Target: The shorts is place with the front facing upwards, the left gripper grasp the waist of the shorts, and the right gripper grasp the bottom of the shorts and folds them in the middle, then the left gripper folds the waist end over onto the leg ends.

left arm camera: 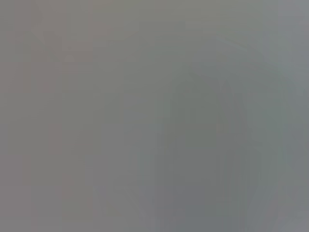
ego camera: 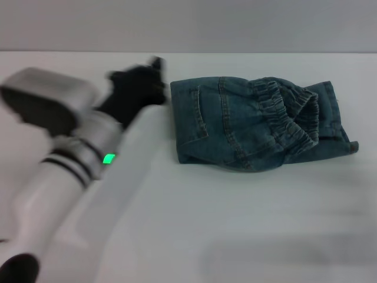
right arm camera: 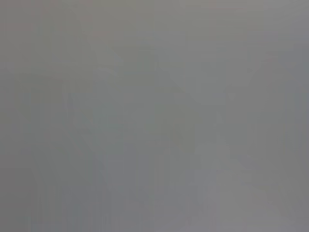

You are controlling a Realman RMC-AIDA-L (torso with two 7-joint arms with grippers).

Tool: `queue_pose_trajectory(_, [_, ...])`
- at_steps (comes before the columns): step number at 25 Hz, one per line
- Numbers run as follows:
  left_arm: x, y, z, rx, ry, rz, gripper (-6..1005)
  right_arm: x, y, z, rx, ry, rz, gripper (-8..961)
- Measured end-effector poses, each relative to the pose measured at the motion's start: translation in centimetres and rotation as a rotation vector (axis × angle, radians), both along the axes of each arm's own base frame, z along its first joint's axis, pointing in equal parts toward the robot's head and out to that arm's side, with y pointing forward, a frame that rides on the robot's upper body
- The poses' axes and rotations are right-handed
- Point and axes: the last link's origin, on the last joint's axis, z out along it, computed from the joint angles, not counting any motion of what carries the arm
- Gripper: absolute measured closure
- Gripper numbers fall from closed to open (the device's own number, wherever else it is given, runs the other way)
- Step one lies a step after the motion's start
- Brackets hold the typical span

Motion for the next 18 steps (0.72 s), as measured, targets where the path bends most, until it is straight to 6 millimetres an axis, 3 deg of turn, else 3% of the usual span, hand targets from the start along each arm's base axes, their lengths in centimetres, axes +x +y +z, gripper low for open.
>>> queue_pose_trajectory(7, [-5.8, -1.6, 5.1, 0.24, -0.024, 0.116, 959, -0.9, -0.1, 1.0, 0.071, -0.006, 0.063, 952])
queue_pose_trajectory(11, [-7.4, -2.4, 5.2, 0.249, -0.01, 0.159, 900, -0.2, -0.1, 1.8, 0.109, 0.009, 0.035, 904])
queue_pose_trajectory(16, [-8.4, -2.9, 4.0, 0.242, 0.035, 0.135, 826, -0.2, -0.1, 1.6, 0.118, 0.016, 0.058, 825])
queue_pose_trajectory(18, [-8.4, -2.9, 3.7, 0.239, 0.035, 0.122, 739, -0.1, -0.1, 1.6, 0.123, 0.036, 0.066, 793])
